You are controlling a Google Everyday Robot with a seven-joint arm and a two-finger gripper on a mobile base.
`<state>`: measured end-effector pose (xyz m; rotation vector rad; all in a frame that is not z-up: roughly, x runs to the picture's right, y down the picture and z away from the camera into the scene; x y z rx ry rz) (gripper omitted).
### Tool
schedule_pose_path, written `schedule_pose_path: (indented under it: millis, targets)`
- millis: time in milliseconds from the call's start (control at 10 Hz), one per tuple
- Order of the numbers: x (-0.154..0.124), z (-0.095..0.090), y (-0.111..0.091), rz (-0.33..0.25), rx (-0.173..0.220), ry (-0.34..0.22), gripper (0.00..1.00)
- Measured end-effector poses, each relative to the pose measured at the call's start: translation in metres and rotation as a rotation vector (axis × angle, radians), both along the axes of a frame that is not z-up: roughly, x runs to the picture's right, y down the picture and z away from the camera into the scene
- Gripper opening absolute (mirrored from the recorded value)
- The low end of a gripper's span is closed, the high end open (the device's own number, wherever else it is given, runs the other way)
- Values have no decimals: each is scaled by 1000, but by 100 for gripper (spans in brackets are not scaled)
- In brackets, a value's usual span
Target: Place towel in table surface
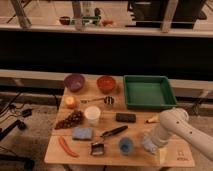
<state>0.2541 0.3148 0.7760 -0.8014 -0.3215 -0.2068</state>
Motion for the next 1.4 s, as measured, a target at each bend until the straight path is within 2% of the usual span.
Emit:
schedule_pose_path:
  millis: [500,800,1100,1200,1300,1400]
  targets:
    - [18,4,-5,24,-1,24,98]
    - [19,4,-1,20,-14,21,68]
    - [19,2,0,13,-20,15,52]
    - [17,1,-4,14,-19,9,41]
    - [16,-1,-6,13,-19,8,34]
    - [17,-2,-7,11,-19,8,32]
